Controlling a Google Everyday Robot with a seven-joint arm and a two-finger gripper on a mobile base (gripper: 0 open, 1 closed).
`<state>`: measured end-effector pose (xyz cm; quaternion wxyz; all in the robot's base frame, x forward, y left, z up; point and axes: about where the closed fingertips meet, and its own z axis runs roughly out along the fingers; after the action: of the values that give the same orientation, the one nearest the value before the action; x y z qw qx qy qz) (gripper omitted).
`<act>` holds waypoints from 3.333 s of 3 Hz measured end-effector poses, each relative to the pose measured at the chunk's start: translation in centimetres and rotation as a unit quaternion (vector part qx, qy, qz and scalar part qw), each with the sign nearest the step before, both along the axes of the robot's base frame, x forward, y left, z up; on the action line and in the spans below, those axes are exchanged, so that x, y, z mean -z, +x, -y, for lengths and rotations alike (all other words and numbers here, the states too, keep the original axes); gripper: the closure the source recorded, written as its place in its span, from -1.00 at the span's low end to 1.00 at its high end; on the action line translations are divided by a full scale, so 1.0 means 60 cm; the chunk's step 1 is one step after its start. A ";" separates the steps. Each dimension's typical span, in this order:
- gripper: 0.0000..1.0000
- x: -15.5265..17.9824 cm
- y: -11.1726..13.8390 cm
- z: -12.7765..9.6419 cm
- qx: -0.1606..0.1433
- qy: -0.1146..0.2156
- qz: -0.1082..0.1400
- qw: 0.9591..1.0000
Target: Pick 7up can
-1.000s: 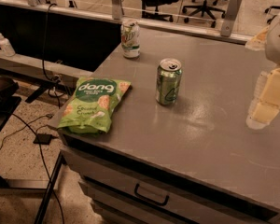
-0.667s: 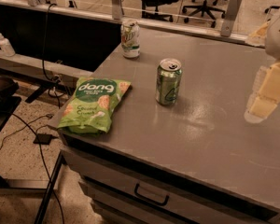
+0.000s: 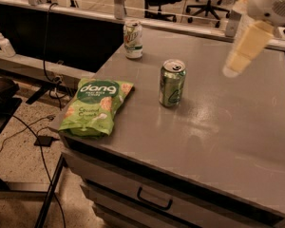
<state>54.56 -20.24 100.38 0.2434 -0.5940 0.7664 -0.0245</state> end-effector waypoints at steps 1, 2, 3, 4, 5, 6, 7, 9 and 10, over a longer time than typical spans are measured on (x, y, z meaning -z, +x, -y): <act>-1.00 -0.027 0.115 -0.049 0.004 0.048 0.036 0.998; -1.00 -0.030 0.211 -0.089 0.040 0.098 0.070 0.992; -1.00 -0.038 0.250 -0.101 0.071 0.129 0.094 0.985; -1.00 -0.036 0.248 -0.102 0.066 0.126 0.092 0.985; -1.00 -0.030 0.255 -0.130 0.048 0.164 0.098 0.980; -1.00 -0.009 0.269 -0.198 0.018 0.223 0.103 0.969; -1.00 0.023 0.291 -0.268 0.006 0.250 0.104 0.963; -1.00 0.099 0.375 -0.340 0.023 0.280 0.110 0.953; -1.00 0.123 0.405 -0.346 0.013 0.296 0.104 0.949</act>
Offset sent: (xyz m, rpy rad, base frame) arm 0.2195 0.0855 0.0110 0.3845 -0.2604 -0.2827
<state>78.87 0.50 92.98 0.4864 -0.4797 0.7170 0.1387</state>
